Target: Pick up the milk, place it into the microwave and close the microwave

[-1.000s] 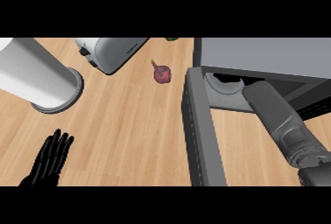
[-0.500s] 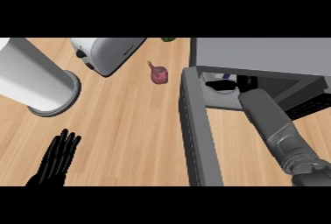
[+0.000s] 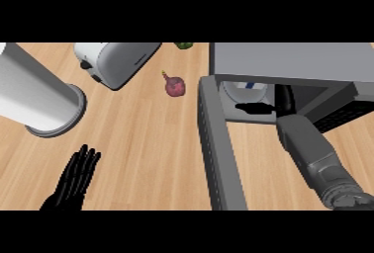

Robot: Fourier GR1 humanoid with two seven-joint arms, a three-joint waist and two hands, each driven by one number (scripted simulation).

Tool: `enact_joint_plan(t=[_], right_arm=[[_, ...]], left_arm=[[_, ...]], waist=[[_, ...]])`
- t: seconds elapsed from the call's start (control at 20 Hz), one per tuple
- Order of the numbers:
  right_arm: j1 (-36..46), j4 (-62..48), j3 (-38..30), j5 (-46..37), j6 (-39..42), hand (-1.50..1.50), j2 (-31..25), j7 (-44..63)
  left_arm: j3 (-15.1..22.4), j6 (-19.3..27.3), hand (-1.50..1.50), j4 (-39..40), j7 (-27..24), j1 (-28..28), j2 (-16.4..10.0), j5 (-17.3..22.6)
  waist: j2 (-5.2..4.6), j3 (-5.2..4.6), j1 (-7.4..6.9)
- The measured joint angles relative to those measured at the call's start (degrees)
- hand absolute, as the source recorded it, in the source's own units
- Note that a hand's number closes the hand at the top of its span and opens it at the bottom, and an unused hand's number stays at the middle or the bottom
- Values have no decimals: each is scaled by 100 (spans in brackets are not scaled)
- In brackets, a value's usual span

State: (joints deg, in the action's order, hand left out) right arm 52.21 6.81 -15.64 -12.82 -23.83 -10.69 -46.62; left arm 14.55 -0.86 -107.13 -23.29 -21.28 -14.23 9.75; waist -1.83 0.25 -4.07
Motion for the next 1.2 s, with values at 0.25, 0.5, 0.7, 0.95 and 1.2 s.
enact_joint_plan(t=[0.25,0.5,0.7,0.95,1.2], right_arm=[[-324,30,-129,140,338,-150,70,-359],[-597,77,-183,245,1138,-150,98,-670],[-886,137,-161,281,1617,-150,142,-857],[-1363,318,-201,439,2226,-150,182,-1094],[-1891,601,-227,632,2969,-150,186,-1234]], left_arm=[[136,52,-150,-89,179,42,77,-99],[245,158,-150,-110,368,190,192,-234],[212,143,-150,-47,403,278,220,-258],[303,177,-150,-157,569,279,298,-306],[451,-113,150,24,608,330,285,-175]], waist=[[46,-4,86],[97,-18,130],[138,-21,180],[177,-24,292],[203,-27,392]])
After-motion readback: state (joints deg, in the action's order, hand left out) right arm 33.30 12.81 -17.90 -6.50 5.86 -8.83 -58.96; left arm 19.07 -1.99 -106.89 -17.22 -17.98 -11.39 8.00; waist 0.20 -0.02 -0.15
